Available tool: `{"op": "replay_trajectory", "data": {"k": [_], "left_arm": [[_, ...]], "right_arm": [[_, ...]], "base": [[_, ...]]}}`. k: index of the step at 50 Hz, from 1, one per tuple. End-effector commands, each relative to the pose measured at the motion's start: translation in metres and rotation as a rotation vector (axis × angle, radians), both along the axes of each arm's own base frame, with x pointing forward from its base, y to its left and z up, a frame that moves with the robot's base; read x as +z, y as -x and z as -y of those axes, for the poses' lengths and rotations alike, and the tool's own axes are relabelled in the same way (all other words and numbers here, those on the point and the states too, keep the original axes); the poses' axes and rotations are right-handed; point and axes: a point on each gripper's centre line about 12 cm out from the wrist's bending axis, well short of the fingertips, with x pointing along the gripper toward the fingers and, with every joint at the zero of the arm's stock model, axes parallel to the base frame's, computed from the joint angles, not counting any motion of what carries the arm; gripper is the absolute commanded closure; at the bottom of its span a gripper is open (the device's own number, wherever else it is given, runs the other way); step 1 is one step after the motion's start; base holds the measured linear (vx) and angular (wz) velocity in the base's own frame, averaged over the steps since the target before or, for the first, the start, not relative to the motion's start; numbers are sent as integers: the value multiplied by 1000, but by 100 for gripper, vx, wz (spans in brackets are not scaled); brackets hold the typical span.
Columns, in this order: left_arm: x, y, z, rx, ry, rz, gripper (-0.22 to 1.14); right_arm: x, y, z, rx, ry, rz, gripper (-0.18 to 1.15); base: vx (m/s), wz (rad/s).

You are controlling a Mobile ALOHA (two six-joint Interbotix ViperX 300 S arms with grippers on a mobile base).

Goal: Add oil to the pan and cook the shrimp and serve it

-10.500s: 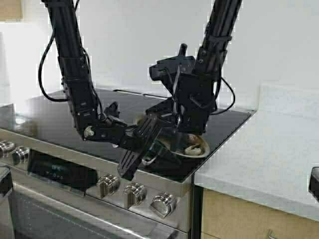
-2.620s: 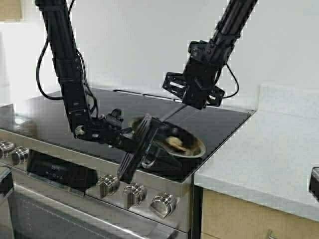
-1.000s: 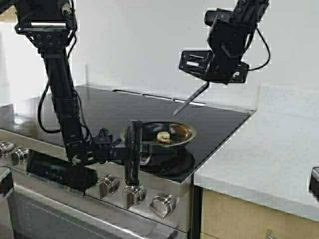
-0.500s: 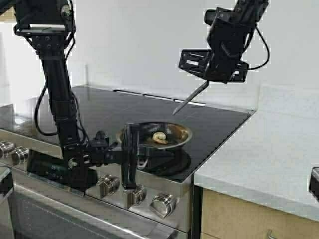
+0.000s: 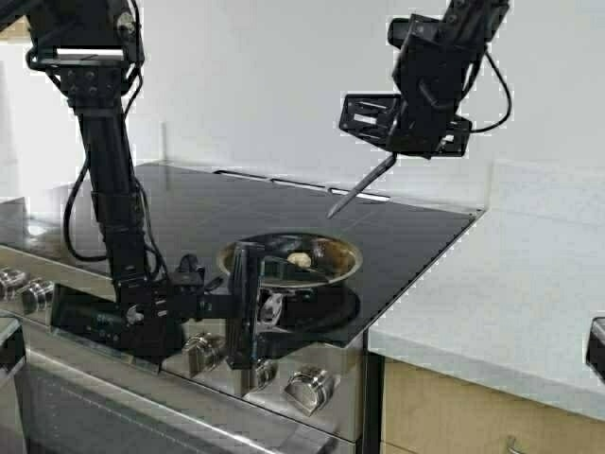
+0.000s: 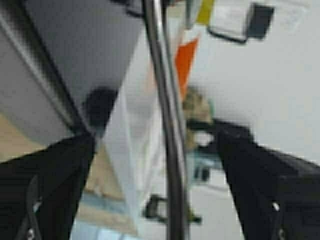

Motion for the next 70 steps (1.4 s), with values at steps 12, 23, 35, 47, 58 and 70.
{"op": "replay_trajectory", "data": {"k": [12, 23, 35, 47, 58, 70], "left_arm": [[34, 5, -58, 108, -107, 114, -11], [71, 18, -94, 159, -196, 262, -11], [109, 23, -101, 175, -212, 346, -3], [148, 15, -109, 240, -323, 393, 66], [200, 8, -121, 270, -522, 482, 89], [237, 16, -143, 223, -877, 562, 86]], "right_arm": [[22, -3, -2, -2, -29, 58, 90], [23, -3, -3, -1, -30, 58, 90], [23, 3, 3, -14, -28, 46, 90], [32, 14, 14, -39, -38, 33, 90], [43, 23, 25, -38, -68, -25, 90], [64, 18, 50, 0, -100, -186, 90]], "base": [[0, 0], [0, 0], [0, 0], [0, 0], [0, 0], [0, 0]]}}
